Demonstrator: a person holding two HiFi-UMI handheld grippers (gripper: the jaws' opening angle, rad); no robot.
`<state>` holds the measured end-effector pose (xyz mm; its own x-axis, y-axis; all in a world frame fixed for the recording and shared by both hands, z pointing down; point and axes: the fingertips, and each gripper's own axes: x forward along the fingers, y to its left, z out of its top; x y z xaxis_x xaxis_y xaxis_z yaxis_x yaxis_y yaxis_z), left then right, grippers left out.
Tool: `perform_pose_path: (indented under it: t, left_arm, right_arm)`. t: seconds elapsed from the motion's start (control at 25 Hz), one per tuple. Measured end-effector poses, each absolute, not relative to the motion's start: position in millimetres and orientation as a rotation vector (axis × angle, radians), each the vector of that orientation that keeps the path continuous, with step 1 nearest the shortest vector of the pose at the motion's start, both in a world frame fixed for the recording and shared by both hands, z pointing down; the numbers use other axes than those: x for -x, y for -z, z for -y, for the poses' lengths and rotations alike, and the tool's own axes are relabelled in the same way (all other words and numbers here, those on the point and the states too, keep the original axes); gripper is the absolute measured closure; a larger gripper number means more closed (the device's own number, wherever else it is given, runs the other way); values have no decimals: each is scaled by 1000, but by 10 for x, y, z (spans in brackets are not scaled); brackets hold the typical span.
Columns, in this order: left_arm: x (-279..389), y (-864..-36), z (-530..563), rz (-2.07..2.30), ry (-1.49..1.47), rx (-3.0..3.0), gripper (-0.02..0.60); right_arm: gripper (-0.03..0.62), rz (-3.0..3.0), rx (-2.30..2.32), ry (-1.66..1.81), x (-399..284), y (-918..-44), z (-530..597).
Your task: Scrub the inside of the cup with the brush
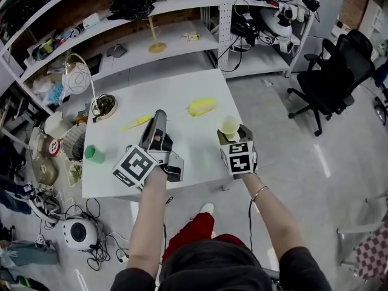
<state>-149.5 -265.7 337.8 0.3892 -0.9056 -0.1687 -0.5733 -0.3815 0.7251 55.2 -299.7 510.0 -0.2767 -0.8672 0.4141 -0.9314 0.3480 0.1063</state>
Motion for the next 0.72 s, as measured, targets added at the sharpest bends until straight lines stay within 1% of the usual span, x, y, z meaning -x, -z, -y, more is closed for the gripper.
perform_pose_path:
  t: [0.72]
  left_arm:
    - [1191, -3702, 2990, 1282, 635, -2082, 541]
  right_arm:
    - [339, 2205, -1571, -267, -537, -5383, 3257]
